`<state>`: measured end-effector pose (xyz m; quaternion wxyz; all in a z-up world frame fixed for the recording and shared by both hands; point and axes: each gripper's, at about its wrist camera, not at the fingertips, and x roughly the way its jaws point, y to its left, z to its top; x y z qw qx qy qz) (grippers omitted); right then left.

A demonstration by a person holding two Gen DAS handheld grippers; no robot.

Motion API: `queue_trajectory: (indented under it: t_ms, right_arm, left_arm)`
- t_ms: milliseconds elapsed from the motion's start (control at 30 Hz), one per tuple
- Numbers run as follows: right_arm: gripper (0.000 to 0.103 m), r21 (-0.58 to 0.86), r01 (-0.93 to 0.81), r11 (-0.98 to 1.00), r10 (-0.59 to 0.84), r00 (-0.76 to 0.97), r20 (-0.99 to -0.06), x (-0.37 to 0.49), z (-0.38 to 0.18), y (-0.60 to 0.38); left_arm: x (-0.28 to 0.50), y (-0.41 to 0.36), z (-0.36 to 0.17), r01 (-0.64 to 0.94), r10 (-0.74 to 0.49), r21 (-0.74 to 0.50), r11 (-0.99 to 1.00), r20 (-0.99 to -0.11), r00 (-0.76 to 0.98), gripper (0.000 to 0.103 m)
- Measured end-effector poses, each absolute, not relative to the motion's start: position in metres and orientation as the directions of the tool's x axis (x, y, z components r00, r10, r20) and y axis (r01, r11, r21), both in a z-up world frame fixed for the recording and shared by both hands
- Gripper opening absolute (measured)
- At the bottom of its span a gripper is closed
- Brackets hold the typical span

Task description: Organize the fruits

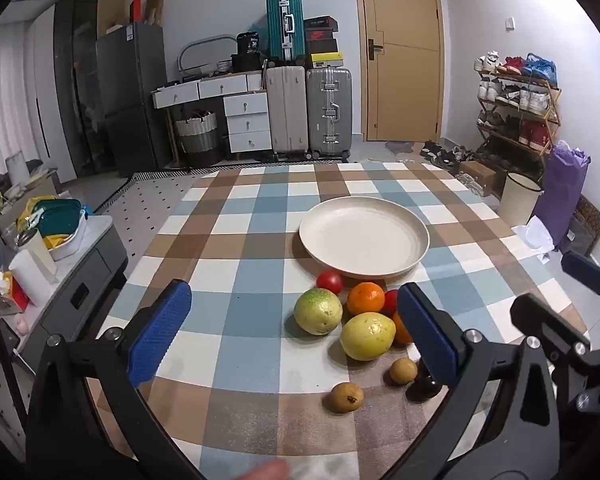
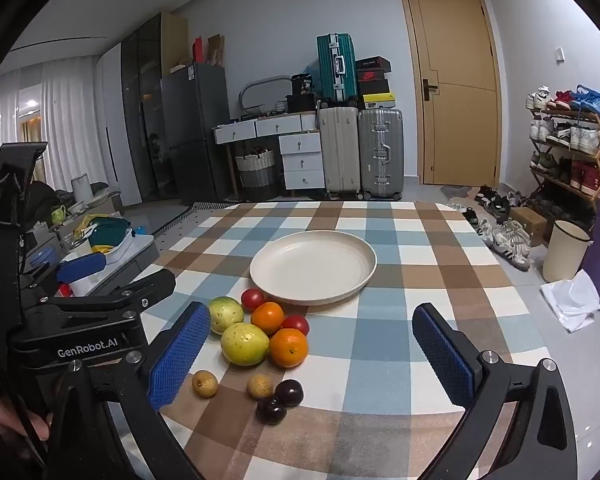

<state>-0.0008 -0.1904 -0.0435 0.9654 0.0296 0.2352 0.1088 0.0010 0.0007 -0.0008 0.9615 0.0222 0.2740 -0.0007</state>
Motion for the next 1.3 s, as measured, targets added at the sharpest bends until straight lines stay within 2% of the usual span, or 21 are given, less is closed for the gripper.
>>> queue_trajectory:
  t_ms: [67, 200, 500, 1300]
  right_arm:
    - [0.103, 0.113, -0.194, 0.974, 0.225, 0.865, -0.449, -0.001, -0.044, -0.191]
    - [0.103, 0.135, -0.185, 0.973, 0.227, 0.86, -0.457, 0.001, -0.044, -0.198]
    - [0.103, 0.123, -0.205, 0.971, 0.238, 0.863, -0.445, -0.006, -0.043, -0.191]
    - [0.103, 0.119, -0.2, 0.973, 0.232, 0.87, -0.436, -0.01, -0.039, -0.19]
  left_arm:
    - [0.003, 0.005, -0.002, 0.018, -0.006, 0.016, 1.0, -0.541, 0.841, 0.103]
    - [-0.006, 0.018, 0.0, -0.004, -0.006, -0.018, 1.0, -0.494, 0.869, 0.103]
    - [-0.003, 0.008, 0.0, -0.006, 0.017, 0.023, 1.0, -0.518, 0.855, 0.103]
    - [-0.006, 0.012, 0.005, -0.004, 0.002, -0.002, 1.0, -0.525, 0.851, 0.103]
